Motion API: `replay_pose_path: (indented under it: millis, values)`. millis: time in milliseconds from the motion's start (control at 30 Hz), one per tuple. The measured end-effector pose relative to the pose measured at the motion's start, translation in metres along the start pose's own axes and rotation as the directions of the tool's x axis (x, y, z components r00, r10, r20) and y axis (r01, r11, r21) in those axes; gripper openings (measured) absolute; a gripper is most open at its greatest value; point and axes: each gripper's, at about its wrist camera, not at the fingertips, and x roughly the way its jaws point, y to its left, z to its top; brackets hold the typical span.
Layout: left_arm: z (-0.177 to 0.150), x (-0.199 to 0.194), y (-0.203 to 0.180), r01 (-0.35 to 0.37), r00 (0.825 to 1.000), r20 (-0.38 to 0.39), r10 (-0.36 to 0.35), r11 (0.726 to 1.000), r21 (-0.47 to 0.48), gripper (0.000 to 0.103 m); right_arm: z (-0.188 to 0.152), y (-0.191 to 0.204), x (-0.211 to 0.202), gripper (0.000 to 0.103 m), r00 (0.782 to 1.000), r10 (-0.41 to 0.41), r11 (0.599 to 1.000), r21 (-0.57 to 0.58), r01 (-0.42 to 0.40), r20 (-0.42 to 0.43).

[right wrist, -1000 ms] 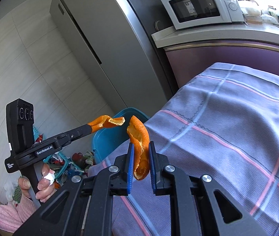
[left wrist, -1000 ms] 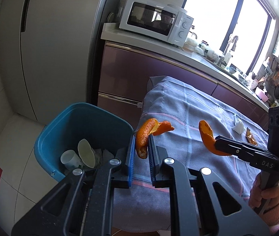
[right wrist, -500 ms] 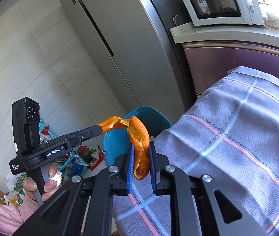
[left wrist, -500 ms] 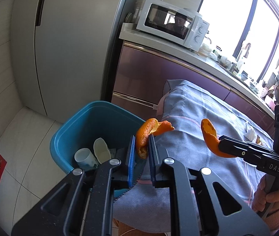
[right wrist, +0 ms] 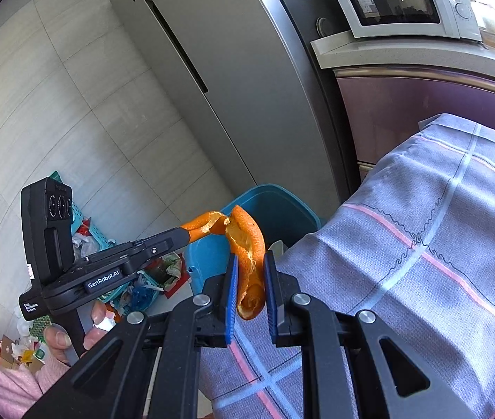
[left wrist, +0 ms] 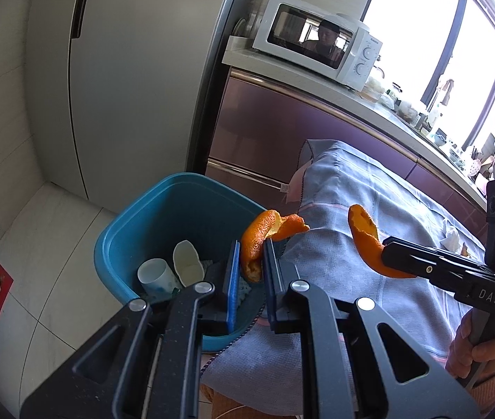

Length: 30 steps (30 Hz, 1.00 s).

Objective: Collect trash
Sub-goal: 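Carry both orange peels to the teal bin and lower them in, then open both tools over the teal bin to drop the orange peels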

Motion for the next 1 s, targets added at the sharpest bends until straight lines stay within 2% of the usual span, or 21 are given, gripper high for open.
replay_pose_path:
  millis: [1000]
  values:
    - [-0.004,0.027,0.009,-0.034,0.999,-0.044,0.032,0.999,-0.038,0.013,0.011,0.009,0.043,0.014,0.999,-0.001,1.0,-0.011,0.001,-0.054]
